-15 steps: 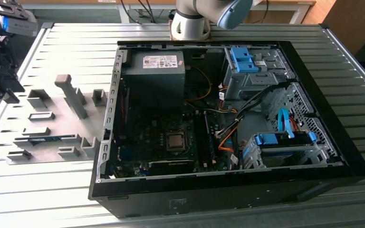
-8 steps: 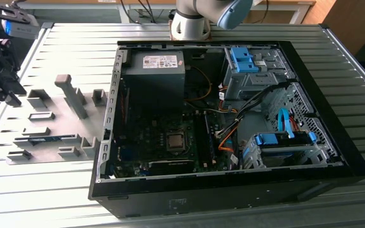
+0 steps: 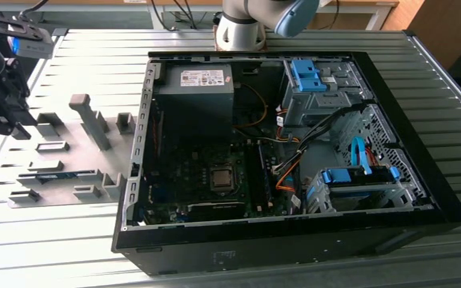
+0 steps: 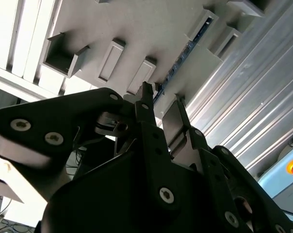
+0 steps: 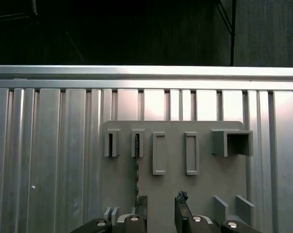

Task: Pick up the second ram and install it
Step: 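Pick up the second ram and move it above second insertion slot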

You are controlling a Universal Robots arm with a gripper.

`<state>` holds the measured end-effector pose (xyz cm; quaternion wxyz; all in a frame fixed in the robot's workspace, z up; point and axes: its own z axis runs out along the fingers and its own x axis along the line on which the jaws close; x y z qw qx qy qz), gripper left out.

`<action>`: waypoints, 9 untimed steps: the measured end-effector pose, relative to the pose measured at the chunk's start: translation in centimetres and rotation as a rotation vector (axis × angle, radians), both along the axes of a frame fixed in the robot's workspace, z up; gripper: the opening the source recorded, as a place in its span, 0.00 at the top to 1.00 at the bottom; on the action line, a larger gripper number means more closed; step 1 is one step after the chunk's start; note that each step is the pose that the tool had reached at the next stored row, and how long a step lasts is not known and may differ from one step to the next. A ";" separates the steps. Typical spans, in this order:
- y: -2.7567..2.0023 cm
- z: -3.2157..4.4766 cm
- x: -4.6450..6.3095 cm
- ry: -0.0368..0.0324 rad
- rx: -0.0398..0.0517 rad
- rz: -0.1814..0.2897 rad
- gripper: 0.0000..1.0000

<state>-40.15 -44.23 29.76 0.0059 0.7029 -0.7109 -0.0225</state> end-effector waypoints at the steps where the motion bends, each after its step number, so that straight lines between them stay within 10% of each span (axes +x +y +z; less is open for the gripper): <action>1: -0.04 -0.18 0.0 -0.0002 0.0000 0.000 0.64; 9: -0.14 -0.61 0.0 -0.0002 0.0000 0.000 0.64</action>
